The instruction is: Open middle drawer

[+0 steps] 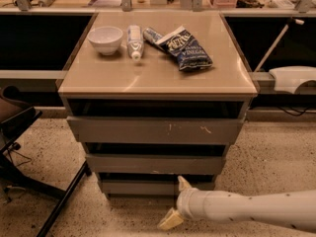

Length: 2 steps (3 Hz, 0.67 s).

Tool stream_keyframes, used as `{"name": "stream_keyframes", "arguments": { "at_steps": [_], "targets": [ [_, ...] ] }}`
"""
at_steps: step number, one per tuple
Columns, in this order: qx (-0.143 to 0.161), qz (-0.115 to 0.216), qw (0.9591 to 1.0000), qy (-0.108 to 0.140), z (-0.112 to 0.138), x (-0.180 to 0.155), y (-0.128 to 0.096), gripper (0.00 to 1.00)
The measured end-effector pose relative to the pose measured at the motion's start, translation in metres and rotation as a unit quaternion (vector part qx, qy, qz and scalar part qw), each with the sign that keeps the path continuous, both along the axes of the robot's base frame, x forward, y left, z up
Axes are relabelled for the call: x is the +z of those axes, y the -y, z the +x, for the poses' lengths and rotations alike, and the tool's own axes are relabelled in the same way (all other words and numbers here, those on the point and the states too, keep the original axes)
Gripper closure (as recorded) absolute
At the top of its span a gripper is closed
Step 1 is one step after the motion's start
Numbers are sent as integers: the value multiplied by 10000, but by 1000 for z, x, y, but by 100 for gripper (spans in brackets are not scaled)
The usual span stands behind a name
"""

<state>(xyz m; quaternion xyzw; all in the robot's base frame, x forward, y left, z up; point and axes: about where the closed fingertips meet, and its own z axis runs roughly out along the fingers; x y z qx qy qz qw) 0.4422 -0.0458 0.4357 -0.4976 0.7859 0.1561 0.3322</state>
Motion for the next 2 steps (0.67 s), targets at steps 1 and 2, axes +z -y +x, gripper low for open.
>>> {"name": "stream_keyframes", "arguments": {
  "at_steps": [1, 2],
  "targets": [
    [-40, -14, 9999, 135, 14, -12, -9, 0],
    [-61, -50, 9996, 258, 18, -12, -7, 0]
  ]
}}
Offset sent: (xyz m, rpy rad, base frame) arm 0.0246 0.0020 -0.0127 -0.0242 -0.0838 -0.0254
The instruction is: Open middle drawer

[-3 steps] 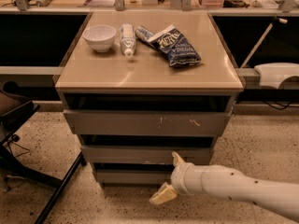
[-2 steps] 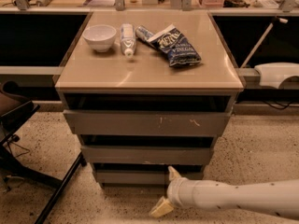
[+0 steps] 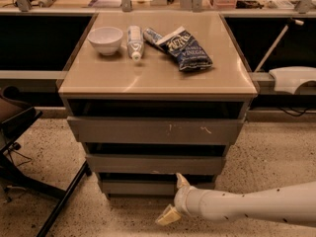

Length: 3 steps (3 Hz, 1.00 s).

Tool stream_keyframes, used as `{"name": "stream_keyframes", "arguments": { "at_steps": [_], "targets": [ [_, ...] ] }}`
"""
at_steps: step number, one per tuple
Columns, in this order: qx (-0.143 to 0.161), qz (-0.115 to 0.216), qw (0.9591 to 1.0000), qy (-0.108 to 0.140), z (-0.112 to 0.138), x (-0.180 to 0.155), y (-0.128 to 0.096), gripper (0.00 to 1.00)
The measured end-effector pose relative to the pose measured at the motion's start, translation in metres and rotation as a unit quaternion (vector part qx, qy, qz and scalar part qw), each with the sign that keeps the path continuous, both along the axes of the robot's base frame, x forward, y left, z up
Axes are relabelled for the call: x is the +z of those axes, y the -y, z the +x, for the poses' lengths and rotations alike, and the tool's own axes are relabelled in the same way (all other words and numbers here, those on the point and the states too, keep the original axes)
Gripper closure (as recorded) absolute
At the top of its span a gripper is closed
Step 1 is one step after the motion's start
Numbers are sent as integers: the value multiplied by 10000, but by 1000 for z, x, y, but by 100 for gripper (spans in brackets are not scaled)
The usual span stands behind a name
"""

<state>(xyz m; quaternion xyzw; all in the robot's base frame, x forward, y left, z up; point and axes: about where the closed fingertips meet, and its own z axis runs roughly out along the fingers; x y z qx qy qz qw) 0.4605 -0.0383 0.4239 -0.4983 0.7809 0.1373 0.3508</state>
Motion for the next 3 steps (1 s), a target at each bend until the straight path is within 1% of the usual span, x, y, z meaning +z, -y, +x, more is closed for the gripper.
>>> {"name": "stream_keyframes", "arguments": {
  "at_steps": [1, 2, 3],
  "targets": [
    [-325, -160, 9981, 494, 46, 22, 17, 0],
    [-861, -306, 9918, 893, 97, 34, 47, 0],
    [-929, -323, 9909, 923, 100, 34, 52, 0]
  ]
}}
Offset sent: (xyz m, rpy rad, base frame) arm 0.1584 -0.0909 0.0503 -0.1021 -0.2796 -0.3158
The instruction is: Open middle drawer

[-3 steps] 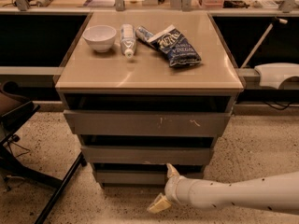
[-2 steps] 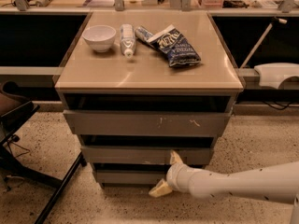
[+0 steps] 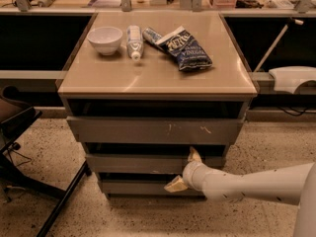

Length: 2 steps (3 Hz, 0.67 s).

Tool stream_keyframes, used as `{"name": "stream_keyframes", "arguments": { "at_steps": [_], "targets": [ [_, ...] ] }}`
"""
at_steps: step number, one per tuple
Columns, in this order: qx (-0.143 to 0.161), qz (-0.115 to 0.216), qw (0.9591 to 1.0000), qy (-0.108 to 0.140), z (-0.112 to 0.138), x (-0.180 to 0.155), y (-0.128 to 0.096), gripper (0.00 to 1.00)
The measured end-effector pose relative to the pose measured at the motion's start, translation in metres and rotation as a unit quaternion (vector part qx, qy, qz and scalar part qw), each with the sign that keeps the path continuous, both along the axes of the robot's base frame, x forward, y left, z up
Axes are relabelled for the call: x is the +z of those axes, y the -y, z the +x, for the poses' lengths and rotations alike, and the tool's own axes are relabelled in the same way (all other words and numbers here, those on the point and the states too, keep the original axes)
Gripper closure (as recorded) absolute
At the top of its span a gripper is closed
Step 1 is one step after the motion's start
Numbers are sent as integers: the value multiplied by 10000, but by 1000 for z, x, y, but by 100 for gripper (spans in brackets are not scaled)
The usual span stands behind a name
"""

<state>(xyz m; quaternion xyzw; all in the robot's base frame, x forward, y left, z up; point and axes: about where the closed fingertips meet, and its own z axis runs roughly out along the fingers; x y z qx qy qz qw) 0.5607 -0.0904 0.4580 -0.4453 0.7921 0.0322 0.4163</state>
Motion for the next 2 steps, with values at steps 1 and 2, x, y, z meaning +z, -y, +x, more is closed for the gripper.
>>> {"name": "stream_keyframes", "arguments": {
  "at_steps": [1, 2],
  "targets": [
    [40, 93, 9999, 20, 2, -3, -2, 0],
    [10, 662, 9978, 11, 13, -13, -13, 0]
  ]
}}
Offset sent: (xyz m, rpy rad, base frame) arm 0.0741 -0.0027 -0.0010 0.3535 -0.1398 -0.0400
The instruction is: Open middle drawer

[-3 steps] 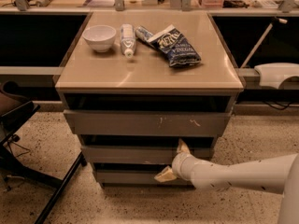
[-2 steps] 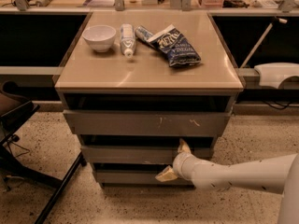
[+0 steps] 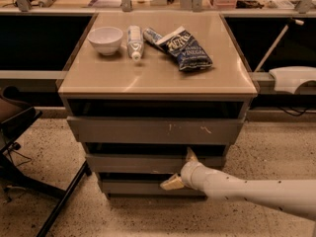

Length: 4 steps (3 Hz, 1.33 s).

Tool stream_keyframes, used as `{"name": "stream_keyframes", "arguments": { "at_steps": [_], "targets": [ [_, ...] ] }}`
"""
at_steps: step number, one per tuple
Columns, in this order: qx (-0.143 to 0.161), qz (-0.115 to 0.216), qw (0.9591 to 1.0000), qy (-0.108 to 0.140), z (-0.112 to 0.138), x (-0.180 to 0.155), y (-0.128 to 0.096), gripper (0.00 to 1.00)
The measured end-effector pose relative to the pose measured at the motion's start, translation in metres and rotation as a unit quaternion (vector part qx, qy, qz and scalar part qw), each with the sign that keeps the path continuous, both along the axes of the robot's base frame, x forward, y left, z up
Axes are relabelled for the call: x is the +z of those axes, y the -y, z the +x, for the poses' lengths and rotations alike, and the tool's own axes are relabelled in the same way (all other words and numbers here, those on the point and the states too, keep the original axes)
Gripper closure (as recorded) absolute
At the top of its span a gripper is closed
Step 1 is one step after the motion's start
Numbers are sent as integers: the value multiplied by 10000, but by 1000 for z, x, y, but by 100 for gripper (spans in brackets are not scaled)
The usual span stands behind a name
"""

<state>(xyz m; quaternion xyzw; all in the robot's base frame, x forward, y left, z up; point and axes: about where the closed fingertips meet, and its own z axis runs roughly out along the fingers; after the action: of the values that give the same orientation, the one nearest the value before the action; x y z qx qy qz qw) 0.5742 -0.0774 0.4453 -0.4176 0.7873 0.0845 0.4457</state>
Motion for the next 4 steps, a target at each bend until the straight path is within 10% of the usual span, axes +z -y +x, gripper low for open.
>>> {"name": "stream_keyframes", "arguments": {
  "at_steps": [2, 4],
  "targets": [
    [-580, 386, 9942, 819, 78, 32, 20, 0],
    [-477, 72, 9944, 942, 75, 31, 16, 0]
  ]
}}
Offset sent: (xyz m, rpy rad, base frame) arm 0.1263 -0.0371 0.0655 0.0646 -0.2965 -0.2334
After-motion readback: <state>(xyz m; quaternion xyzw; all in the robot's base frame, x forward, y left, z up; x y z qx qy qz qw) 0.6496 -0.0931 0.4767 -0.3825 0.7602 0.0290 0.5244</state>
